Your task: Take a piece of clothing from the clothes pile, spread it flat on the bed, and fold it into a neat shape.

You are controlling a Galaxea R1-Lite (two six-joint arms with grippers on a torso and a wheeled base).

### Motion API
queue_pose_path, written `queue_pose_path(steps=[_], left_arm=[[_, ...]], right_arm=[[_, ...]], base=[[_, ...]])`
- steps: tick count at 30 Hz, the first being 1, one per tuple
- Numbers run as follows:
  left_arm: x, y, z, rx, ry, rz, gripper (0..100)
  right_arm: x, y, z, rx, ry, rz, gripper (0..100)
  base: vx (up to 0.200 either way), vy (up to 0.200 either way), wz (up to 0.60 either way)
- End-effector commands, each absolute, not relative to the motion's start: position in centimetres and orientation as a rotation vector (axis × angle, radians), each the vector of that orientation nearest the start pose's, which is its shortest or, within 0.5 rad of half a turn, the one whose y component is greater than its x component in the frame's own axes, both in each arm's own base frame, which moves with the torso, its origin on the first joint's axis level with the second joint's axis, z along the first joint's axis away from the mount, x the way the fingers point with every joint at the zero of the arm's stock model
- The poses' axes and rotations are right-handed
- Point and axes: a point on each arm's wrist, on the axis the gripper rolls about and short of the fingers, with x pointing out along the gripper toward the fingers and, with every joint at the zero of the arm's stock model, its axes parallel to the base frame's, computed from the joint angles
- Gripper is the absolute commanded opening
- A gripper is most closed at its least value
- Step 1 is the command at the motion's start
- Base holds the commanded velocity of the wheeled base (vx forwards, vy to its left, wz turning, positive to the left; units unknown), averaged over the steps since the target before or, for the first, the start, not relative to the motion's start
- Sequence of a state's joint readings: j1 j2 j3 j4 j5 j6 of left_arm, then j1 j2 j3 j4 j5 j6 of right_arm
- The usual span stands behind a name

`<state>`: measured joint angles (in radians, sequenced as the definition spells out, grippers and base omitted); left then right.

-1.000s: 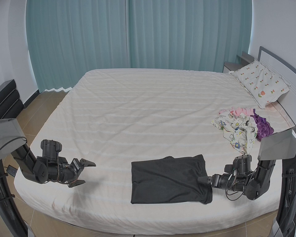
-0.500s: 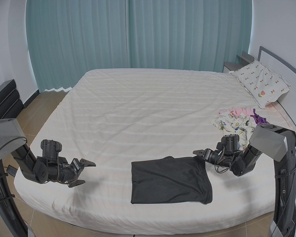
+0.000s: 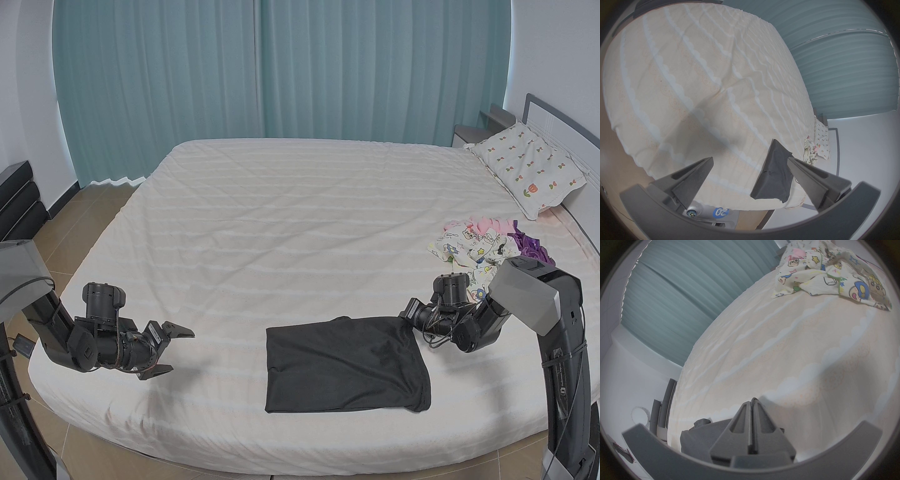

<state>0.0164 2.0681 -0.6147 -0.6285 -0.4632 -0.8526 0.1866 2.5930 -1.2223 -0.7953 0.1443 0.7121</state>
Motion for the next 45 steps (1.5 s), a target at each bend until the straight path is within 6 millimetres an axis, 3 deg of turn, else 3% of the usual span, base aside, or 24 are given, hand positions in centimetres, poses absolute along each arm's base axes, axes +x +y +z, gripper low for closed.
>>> queue_pose_path(steps=[1,32,33,42,45], left_arm=[[30.6,-0.5,2.5,-0.987,0.951,-0.051,100],[30.6,-0.5,2.5,-0.987,0.951,-0.050,100],[30.7,-0.5,2.5,-0.988,0.951,-0.052,100],[30.6,-0.5,2.5,-0.987,0.951,-0.050,100],[30.7,-0.5,2.6,-0.985,0.948,-0.052,100]], right_arm=[[44.3,8.4,-5.8,0.686,0.666,0.090,0],[45.3,7.6,-5.2,0.736,0.613,0.025,0],[45.3,7.6,-5.2,0.736,0.611,0.026,100],[45.1,7.0,-4.8,0.740,0.604,0.005,100],[43.9,5.3,-3.3,0.754,0.594,-0.030,100]], base=[[0.000,0.000,0.00],[0.000,0.000,0.00],[0.000,0.000,0.00],[0.000,0.000,0.00],[0.000,0.000,0.00]])
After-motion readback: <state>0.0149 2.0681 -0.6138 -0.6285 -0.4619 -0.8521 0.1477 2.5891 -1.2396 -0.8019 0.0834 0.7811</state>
